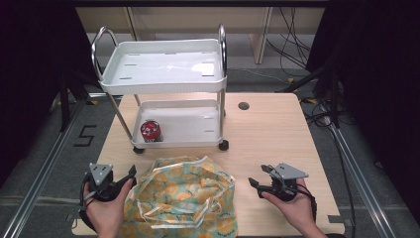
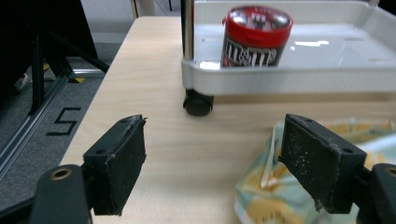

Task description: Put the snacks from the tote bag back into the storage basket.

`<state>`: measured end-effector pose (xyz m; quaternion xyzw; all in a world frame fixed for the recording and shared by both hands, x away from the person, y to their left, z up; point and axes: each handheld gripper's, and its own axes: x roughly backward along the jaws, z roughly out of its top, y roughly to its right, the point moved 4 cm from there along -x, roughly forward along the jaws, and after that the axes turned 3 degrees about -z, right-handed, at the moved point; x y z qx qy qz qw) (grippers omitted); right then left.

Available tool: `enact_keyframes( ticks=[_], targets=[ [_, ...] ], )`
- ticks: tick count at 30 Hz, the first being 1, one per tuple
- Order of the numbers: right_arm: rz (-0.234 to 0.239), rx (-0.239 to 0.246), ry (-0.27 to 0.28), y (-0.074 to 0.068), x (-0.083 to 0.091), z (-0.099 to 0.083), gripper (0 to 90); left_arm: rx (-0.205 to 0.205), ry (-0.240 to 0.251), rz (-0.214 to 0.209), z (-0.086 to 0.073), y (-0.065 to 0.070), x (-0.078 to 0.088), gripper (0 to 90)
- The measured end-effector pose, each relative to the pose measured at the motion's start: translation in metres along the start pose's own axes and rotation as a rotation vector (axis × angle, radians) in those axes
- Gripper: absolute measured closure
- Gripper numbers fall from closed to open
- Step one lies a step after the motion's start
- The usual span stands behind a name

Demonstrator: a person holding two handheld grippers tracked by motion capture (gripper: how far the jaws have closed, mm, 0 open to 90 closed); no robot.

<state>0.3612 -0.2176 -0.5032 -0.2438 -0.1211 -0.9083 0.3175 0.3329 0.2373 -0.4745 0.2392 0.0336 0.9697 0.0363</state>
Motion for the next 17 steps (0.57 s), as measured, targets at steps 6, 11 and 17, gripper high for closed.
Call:
enact_keyframes(
  ticks=[6, 11, 17],
  targets=[
    [0.007, -0.043, -0.026, -0.004, 0.002, -0.001, 34.0, -0.003, 0.003, 0.002, -0.014, -0.001, 0.008, 22.1],
    [0.006, 0.005, -0.002, 0.001, 0.001, 0.0, 34.0, 0.003, 0.013, -0.016, -0.024, 0.0, 0.008, 22.3],
    [0.002, -0.008, 0.0, 0.004, 0.0, 0.0, 33.9, 0.004, 0.054, -0.033, -0.016, 0.003, 0.01, 21.9]
  ],
)
